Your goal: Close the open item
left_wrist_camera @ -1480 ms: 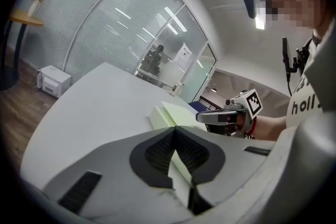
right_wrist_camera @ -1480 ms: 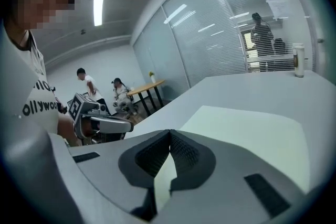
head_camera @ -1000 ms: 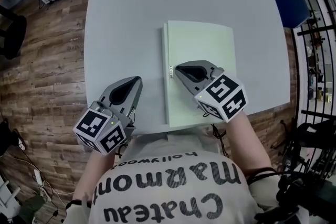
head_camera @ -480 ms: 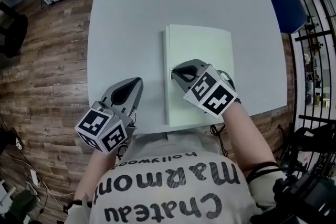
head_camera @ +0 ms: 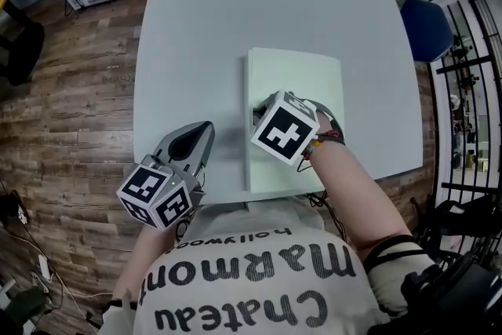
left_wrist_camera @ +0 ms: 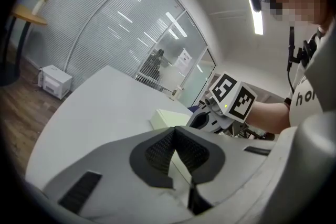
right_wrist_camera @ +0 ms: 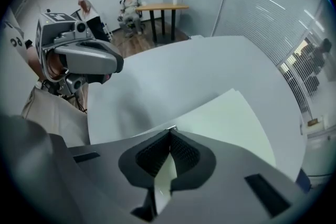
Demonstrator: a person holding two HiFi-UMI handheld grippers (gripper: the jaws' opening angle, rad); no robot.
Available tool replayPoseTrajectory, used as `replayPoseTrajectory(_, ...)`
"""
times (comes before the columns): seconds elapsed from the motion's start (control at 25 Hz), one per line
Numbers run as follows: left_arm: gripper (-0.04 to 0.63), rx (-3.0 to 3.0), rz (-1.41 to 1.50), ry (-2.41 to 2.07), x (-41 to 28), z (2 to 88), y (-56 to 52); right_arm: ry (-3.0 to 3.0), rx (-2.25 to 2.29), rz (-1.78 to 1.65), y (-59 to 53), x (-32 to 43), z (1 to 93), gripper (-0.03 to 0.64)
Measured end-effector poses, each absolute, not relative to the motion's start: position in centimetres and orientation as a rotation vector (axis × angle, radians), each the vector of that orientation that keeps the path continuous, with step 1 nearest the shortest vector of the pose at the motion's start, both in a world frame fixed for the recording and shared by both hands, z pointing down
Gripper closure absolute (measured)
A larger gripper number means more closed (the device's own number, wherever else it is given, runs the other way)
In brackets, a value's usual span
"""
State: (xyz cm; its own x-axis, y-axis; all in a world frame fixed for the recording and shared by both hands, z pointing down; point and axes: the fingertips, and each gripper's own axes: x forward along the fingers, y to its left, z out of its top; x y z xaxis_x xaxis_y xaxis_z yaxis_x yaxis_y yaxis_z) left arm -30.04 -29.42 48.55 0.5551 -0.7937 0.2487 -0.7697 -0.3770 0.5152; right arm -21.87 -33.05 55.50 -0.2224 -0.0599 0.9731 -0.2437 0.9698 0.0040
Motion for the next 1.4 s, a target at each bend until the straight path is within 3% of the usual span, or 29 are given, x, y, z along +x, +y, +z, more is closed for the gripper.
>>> replayPoseTrajectory(0.6, 0.598, 2.184, -0.022, -1.246, -30.0, 49.7, -27.1, -1.703, 0.201, 0.178, -32.9, -22.5, 56.1, 0.62)
replayPoseTrajectory(1.0, 0.601, 2.205, -0.081, -1.347, -29.7, 47.1, -22.4, -2.119, 0.514, 0.369, -32.6, -19.7, 52.7, 0.618)
replayPoseTrajectory(1.4, 0.6, 2.117, -0.201, -1.51, -20.8, 43.7, -16.3, -2.724, 0.721, 0.773, -24.6, -6.2, 43.6, 0.62)
